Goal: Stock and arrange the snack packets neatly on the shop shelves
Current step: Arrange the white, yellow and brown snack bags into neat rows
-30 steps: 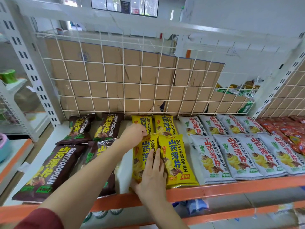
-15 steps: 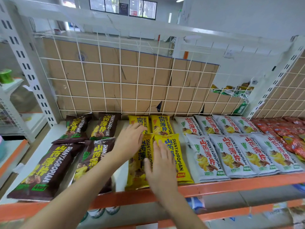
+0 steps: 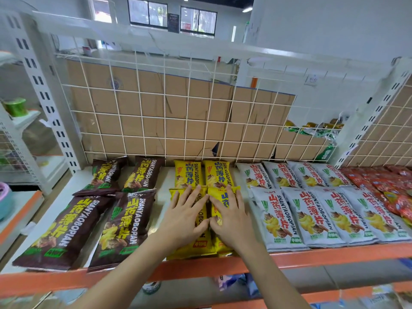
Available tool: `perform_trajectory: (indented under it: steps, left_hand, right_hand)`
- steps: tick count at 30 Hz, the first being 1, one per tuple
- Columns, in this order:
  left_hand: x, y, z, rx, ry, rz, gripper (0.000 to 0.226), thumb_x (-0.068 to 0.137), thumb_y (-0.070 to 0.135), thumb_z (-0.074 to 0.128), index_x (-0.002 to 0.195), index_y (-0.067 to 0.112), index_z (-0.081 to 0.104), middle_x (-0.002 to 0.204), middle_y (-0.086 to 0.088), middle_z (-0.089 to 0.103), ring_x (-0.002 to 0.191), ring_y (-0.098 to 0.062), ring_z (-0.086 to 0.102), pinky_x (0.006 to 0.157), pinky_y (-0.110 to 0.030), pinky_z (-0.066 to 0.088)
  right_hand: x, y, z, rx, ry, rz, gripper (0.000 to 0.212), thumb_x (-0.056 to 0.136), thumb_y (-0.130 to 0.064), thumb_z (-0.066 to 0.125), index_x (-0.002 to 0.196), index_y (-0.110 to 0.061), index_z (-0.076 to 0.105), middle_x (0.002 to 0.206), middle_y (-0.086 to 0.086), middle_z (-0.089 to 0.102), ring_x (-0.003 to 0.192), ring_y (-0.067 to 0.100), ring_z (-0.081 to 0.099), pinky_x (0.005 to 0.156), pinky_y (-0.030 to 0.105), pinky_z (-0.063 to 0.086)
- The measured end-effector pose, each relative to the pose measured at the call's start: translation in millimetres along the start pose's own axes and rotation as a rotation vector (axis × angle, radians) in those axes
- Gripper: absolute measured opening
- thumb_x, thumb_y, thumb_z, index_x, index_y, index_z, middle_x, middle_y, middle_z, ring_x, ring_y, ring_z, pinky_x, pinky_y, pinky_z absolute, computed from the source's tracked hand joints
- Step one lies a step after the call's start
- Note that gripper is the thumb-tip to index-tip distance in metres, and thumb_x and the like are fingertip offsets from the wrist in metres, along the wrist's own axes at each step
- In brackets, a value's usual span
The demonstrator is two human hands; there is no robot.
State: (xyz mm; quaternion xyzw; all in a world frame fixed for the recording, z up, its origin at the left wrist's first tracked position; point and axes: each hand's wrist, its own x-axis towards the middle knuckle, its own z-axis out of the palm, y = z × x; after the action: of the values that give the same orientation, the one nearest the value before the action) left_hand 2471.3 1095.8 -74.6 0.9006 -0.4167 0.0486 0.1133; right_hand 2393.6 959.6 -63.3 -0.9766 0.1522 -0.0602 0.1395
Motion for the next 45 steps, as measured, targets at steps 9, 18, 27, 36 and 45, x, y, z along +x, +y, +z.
perform_trajectory:
  steps: [9,18,27,36,45]
  left_hand:
    - [-12.4,1.6,3.6,0.143,0.023,0.009,0.08,0.069,0.064,0.041,0.137,0.023,0.042,0.141,-0.005,0.047,0.132,-0.026,0.038,0.101,-0.05,0.039]
    - [-28.3,15.1,10.1,0.039,0.041,-0.033,0.102,0.062,0.068,0.035,0.151,0.022,0.01,0.157,-0.003,0.004,0.143,-0.017,-0.007,0.116,-0.048,0.004]
    - [30.7,11.5,-17.6,-0.113,0.099,-0.117,0.047,0.096,0.038,0.027,0.132,0.021,0.052,0.138,0.002,0.048,0.131,-0.021,0.037,0.109,-0.035,0.02]
    - [92.9,0.9,-14.2,-0.111,-0.147,-0.255,0.032,0.1,0.033,0.036,0.119,0.019,0.058,0.12,-0.002,0.06,0.117,-0.025,0.049,0.102,-0.042,0.031]
    - [103.5,2.2,-15.5,-0.119,-0.196,-0.272,0.022,0.1,0.022,0.038,0.106,0.012,0.056,0.111,-0.006,0.06,0.111,-0.025,0.048,0.104,-0.04,0.022]
  right_hand:
    - [-9.8,8.6,-0.6,0.042,-0.046,-0.073,0.043,0.092,-0.046,0.042,0.134,-0.043,0.039,0.156,-0.005,-0.017,0.142,0.023,-0.019,0.111,0.045,0.022]
    - [-32.6,20.0,-6.8,0.207,-0.062,-0.163,0.041,0.094,-0.041,0.045,0.134,-0.045,0.04,0.156,-0.008,-0.014,0.14,0.012,-0.021,0.115,0.035,0.011]
    - [-50.3,10.7,-5.7,0.132,-0.061,0.051,0.091,0.083,-0.052,0.052,0.148,-0.029,-0.008,0.156,-0.001,-0.016,0.144,0.025,0.005,0.112,0.038,0.02]
    - [-49.2,11.4,-3.0,0.089,-0.076,0.055,0.096,0.082,-0.053,0.052,0.146,-0.029,-0.016,0.155,-0.002,-0.021,0.144,0.024,0.005,0.113,0.038,0.019]
    - [-47.7,11.1,-2.7,0.09,-0.089,0.043,0.101,0.081,-0.052,0.053,0.143,-0.025,-0.023,0.154,-0.003,-0.023,0.144,0.022,0.006,0.11,0.036,0.022]
